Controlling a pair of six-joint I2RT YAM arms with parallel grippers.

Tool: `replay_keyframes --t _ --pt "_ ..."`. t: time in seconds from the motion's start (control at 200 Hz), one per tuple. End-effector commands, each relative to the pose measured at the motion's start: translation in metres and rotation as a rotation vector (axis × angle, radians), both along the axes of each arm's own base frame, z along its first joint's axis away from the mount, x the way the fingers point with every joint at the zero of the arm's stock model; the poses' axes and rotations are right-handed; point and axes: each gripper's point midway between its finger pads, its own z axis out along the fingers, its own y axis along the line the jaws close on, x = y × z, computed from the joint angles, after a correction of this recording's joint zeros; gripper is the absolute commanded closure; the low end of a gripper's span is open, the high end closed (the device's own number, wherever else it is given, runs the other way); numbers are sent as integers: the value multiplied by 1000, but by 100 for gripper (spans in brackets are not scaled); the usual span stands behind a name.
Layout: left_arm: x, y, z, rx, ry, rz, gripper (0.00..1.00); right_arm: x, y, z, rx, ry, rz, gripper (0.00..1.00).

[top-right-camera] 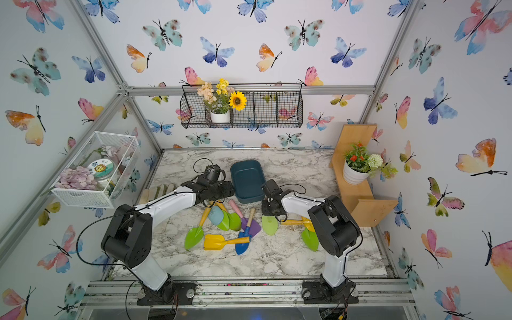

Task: Put the shovel into the storage box
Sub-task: Pick up the shovel from the center of the board.

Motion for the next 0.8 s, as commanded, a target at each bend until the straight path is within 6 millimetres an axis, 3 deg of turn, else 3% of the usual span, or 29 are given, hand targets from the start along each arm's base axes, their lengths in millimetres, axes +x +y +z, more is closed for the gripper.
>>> replay_keyframes --t 0.0,0.265,0.385,0.586,0.791 --pt "13 3 -6 52 -5 0 39 3 -5 18 -11 -47 -16 80" --pt "34 -3 -28 101 34 -20 47 0 -13 65 23 -134 -36 80" --pt "39 -4 -39 129 51 -33 56 -1 -17 86 39 -172 -45 80" --pt "39 -10 -43 125 57 -68 66 4 -19 117 65 -249 -56 79" --pt "32 -19 -43 125 54 -109 74 14 -15 132 64 -287 -49 79"
